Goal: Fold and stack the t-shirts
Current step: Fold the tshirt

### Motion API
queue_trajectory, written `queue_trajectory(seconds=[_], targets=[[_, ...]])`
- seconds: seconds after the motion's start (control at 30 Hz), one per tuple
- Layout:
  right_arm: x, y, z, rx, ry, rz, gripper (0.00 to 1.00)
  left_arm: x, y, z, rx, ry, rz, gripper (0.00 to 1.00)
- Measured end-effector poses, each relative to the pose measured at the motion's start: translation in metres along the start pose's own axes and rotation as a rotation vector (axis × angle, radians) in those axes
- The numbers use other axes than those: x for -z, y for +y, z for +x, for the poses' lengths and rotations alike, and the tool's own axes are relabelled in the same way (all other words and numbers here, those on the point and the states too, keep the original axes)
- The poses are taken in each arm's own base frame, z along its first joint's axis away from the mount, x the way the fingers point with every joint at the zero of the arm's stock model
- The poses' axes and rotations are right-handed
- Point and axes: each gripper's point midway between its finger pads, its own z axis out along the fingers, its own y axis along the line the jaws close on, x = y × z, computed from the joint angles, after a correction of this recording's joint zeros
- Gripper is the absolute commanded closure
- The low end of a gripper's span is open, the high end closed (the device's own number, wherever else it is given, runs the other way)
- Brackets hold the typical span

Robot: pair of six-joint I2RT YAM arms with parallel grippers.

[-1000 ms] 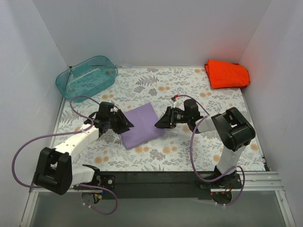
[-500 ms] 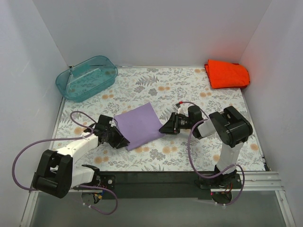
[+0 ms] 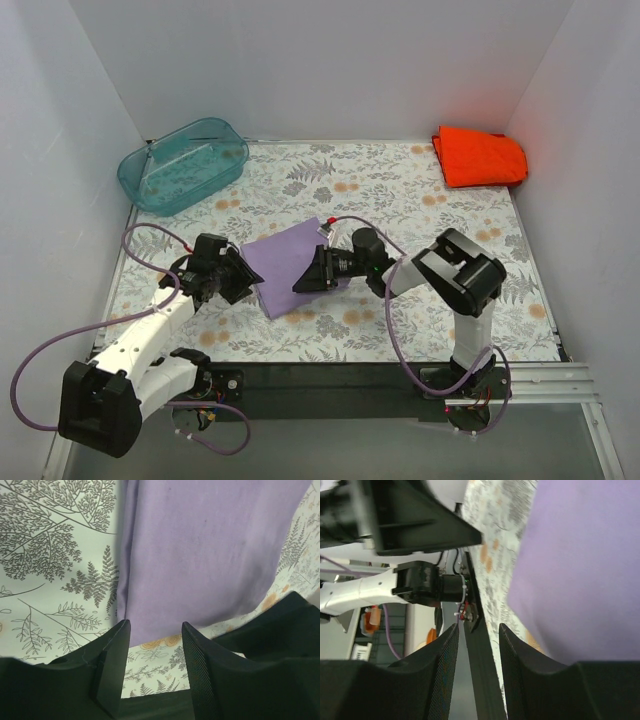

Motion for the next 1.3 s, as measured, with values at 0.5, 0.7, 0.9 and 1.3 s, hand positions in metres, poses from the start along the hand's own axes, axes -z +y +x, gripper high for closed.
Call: queue_trajectory(seconds=[0.5, 0.7, 0.9, 1.3], targets=[[0.008, -0.016, -0.014, -0.058, -0.062, 0.084, 0.57, -0.007, 0.013, 0.006, -0.083, 0.039, -0.048, 0.49], [0.05, -0.032, -0.054, -0.038, -0.206, 0.132, 0.57, -0.009, 0.005, 0.016, -0.159, 0.074, -0.017, 0.35], [0.067, -0.087, -0.028, -0.176, -0.202, 0.234, 0.57, -0.014, -0.019, 0.034, -0.307, 0.127, 0.016, 0.35], [0.127, -0.051, -0.076, 0.035, -0.361, 0.427, 0.44, -0.023, -0.125, 0.065, -0.785, 0.028, 0.069, 0.35]])
